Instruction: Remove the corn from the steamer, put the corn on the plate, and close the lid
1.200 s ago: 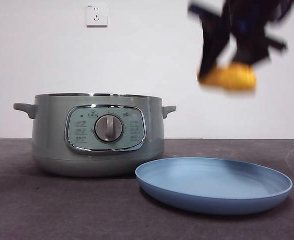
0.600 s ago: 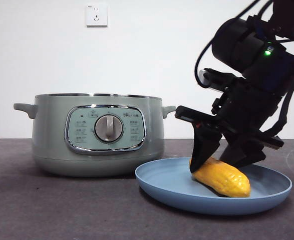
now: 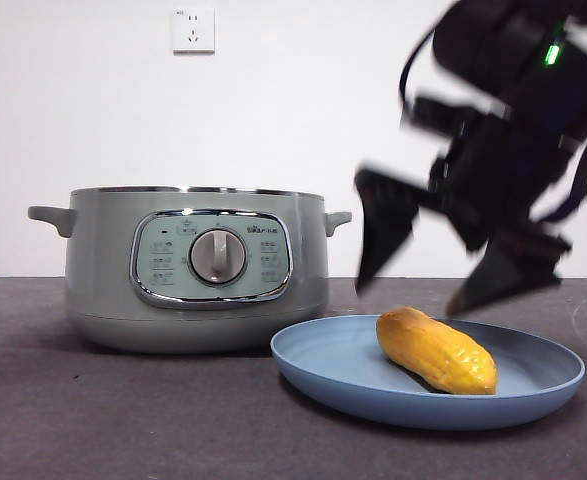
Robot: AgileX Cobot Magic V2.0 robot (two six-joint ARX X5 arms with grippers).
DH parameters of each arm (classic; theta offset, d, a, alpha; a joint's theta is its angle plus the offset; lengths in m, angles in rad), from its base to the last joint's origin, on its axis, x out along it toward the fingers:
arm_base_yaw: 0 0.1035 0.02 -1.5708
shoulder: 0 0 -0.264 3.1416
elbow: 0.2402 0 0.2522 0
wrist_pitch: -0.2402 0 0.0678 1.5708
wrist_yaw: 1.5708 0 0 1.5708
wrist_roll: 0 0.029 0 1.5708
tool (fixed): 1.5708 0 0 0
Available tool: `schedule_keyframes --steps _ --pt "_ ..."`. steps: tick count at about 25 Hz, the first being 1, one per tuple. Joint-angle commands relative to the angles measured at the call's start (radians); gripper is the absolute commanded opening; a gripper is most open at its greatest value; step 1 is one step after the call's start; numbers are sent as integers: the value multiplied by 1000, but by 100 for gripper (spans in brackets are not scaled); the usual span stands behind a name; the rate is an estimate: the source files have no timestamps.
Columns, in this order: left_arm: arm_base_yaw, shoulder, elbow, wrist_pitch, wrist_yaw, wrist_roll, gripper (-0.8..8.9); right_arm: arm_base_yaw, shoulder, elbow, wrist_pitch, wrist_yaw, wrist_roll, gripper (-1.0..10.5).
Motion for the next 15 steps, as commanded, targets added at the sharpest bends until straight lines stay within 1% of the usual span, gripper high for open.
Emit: schedule_keyframes --steps 1,4,6,7,11,15 --pt "1 60 7 106 8 21 -8 2 -116 -5 -42 3 -5 574" --pt "0 179 7 220 51 21 -9 2 -307 -5 -130 3 -5 571" --pt "0 254 7 295 52 21 -8 2 -423 -5 -185 6 -5 570" --pt "0 294 7 329 52 21 -8 2 -488 -5 -214 26 -5 568" --pt "-6 395 7 402 55 26 -8 2 -632 -5 -274 53 -5 568" --pt "-16 478 7 472 55 33 -9 2 -738 -5 -314 56 -5 568"
